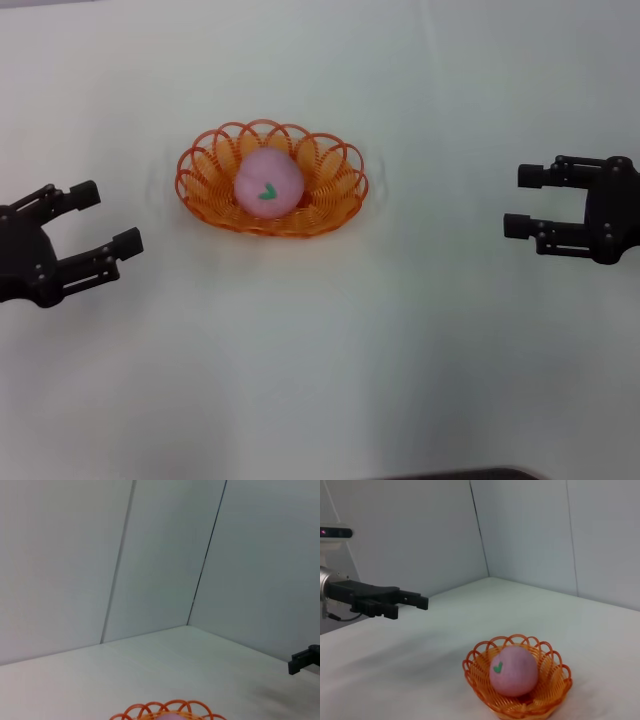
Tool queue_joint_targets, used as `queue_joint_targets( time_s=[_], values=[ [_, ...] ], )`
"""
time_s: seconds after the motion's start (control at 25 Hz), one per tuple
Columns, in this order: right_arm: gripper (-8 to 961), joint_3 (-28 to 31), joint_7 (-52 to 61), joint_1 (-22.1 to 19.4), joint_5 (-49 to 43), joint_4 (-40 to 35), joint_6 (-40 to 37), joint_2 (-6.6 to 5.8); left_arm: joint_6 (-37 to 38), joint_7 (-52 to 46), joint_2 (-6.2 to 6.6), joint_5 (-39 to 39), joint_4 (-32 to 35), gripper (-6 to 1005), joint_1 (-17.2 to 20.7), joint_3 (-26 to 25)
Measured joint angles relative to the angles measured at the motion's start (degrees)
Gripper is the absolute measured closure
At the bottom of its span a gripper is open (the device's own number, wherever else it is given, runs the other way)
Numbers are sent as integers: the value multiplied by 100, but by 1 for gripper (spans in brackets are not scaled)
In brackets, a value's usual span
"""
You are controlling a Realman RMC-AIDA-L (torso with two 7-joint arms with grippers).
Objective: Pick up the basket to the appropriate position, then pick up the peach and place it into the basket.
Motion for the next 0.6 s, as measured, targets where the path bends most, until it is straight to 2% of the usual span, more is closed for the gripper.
queue_joint_targets(
  time_s=[0.6],
  values=[
    [234,4,19,97,-136,28,25,46,0,25,-9,7,-42,140,7,61]
  ],
)
